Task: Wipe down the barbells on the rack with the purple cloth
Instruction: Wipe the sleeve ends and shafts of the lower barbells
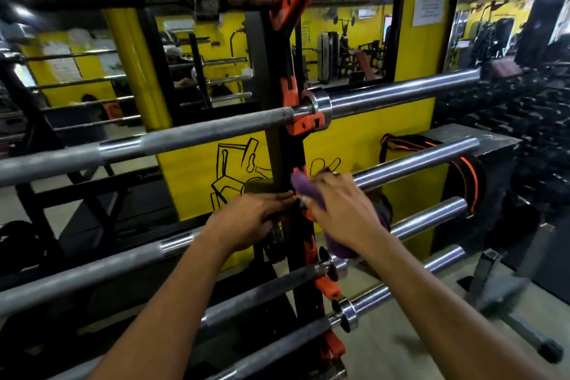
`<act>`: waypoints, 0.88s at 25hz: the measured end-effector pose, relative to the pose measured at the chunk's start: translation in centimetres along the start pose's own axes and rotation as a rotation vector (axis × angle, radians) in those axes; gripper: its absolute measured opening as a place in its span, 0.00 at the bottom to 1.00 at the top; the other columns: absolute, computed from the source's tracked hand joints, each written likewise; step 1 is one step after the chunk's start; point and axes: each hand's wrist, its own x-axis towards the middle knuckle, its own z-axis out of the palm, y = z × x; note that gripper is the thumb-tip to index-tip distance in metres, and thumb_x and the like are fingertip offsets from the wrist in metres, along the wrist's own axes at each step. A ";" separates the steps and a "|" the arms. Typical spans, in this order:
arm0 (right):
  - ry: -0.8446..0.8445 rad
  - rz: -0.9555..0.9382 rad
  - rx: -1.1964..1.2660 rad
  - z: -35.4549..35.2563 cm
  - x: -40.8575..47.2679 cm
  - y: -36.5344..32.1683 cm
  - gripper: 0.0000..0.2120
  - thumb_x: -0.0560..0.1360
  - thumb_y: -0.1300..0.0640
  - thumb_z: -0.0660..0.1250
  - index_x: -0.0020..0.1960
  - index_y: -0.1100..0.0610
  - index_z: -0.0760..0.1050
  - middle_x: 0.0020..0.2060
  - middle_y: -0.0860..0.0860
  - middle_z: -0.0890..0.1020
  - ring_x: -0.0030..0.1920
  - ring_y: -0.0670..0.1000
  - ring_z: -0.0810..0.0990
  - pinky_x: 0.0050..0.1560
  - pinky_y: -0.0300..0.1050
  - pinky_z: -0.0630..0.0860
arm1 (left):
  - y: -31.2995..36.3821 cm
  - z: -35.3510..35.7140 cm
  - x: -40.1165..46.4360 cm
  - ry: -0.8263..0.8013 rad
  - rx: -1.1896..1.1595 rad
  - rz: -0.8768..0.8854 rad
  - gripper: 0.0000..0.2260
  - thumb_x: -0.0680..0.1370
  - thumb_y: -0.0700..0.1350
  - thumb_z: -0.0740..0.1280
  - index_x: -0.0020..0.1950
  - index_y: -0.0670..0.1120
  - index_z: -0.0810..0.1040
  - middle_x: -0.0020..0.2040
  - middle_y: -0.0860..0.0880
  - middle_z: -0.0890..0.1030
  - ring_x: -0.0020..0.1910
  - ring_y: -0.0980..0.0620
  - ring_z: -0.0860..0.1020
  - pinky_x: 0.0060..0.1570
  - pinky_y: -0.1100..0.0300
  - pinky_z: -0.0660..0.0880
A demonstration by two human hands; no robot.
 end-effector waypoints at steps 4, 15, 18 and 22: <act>-0.010 0.129 0.026 0.4 -1.2 -1.1 0.20 0.83 0.41 0.56 0.63 0.55 0.73 0.57 0.52 0.74 0.58 0.53 0.73 0.56 0.50 0.76 | -0.1 -0.2 -0.1 -0.003 -0.011 -0.027 0.25 0.81 0.43 0.62 0.76 0.61 0.66 0.75 0.65 0.65 0.67 0.57 0.74 0.57 0.56 0.77; -0.205 0.262 0.180 -3.6 -1.2 -0.4 0.17 0.81 0.49 0.62 0.35 0.53 0.68 0.32 0.48 0.76 0.33 0.48 0.76 0.30 0.40 0.65 | 0.2 -0.3 -0.2 -0.010 -0.026 -0.040 0.23 0.82 0.48 0.63 0.77 0.59 0.65 0.76 0.62 0.66 0.71 0.54 0.71 0.65 0.48 0.73; -0.172 0.353 0.225 -3.5 -2.9 1.0 0.16 0.81 0.49 0.63 0.37 0.53 0.73 0.33 0.48 0.78 0.33 0.46 0.77 0.30 0.37 0.68 | -0.3 0.4 -0.3 -0.019 -0.044 -0.035 0.22 0.83 0.50 0.62 0.76 0.61 0.63 0.76 0.63 0.65 0.72 0.55 0.69 0.67 0.47 0.72; 0.190 0.444 0.502 -2.9 -6.1 0.4 0.14 0.83 0.48 0.61 0.48 0.55 0.79 0.41 0.57 0.83 0.38 0.54 0.81 0.31 0.34 0.72 | -0.8 1.1 0.0 0.007 -0.049 -0.036 0.22 0.84 0.51 0.60 0.77 0.60 0.61 0.77 0.63 0.63 0.72 0.53 0.69 0.66 0.46 0.72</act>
